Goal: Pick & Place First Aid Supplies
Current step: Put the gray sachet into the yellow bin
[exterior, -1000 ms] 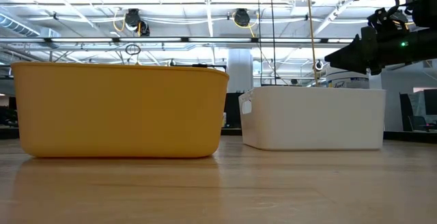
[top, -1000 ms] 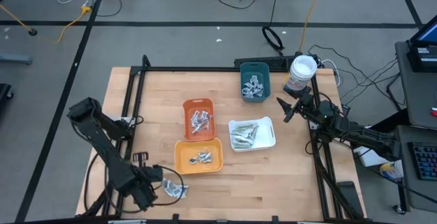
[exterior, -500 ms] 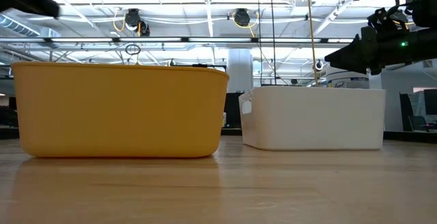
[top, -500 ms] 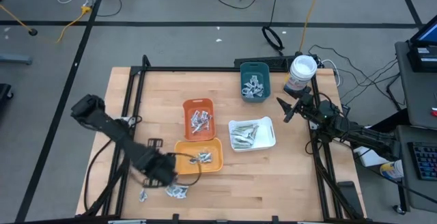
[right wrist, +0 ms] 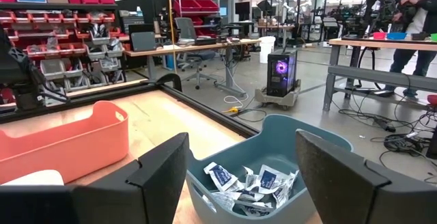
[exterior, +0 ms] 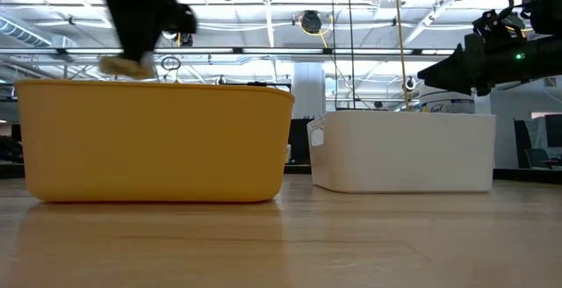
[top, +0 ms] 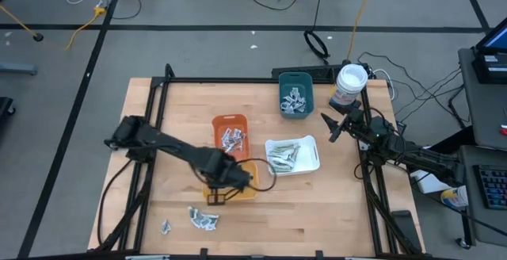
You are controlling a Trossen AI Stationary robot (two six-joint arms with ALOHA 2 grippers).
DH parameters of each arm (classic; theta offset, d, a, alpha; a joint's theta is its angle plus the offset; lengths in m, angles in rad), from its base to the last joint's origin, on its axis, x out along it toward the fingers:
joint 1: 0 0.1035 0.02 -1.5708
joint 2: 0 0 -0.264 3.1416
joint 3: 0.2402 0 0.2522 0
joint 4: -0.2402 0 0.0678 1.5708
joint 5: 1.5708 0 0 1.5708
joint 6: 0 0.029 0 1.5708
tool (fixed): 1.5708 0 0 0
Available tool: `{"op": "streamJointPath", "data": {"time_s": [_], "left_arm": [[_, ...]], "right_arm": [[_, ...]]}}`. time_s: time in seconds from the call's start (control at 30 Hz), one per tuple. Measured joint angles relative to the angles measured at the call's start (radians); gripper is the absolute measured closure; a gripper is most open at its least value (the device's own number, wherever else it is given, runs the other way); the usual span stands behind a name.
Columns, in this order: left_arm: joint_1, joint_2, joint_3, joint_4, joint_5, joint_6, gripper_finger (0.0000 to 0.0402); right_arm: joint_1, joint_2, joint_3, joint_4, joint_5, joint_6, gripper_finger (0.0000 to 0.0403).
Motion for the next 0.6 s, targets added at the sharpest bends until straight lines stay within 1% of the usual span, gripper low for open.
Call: {"op": "streamJointPath", "data": {"time_s": [0.1,0.2,0.43,0.6], "left_arm": [[0.034,0.055,0.071,0.004,0.000,0.016,0.0394],[0.058,0.105,0.106,0.028,0.000,0.020,0.0396],[0.072,0.197,0.112,0.128,-0.059,-0.008,0.0396],[0.073,0.249,0.112,0.194,-0.055,-0.002,0.0393]], "right_arm": [[0.000,0.000,0.000,0.000,0.000,0.000,0.0140],[0.000,0.000,0.000,0.000,0.000,0.000,0.0140],[0.000,0.000,0.000,0.000,0.000,0.000,0.0140],[0.000,0.000,0.000,0.000,0.000,0.000,0.0140]]}}
